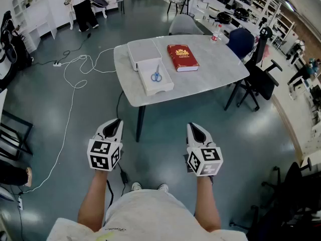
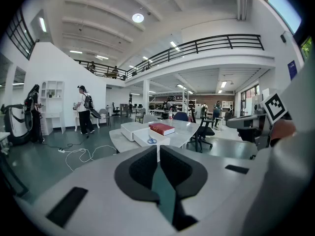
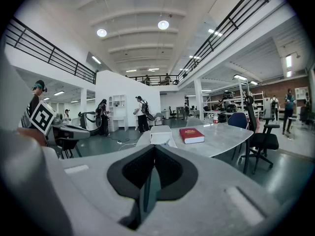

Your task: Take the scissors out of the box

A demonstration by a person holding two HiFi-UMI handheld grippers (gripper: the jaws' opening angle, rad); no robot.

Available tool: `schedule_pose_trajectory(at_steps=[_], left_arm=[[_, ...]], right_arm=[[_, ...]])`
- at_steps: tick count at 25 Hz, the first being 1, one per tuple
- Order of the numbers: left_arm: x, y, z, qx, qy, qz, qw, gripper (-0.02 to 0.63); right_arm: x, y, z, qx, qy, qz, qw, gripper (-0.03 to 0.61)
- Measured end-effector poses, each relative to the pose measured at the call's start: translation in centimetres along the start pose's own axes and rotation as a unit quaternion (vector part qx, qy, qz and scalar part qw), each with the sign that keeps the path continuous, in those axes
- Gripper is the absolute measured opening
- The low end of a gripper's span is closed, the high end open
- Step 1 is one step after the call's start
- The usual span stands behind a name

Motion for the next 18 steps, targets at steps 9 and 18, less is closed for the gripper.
schedule_pose_trajectory(at_steps=[9, 18], left_arm=[[0.9, -0.5, 1.8, -0.001, 0.019, -0.018, 0.9997, 0.026], [3.0, -0.2, 4.2, 0.000, 0.057, -0.018, 0.9982, 0.028]], right_arm=[[1.8, 0.0, 1.5, 0.011, 0.017, 0.004, 1.000, 0.005], [3.9, -0.3, 3.3, 0.013, 0.037, -0.001, 0.999, 0.005]])
Point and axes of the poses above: the fingertips, and each gripper's own axes: x forward along the fingers, z to its left, y out of its underside, the point moved 3 cm from there along -x, backward along the fingers, and after that the axes turned 8 degrees about x, right-handed, at the moved point
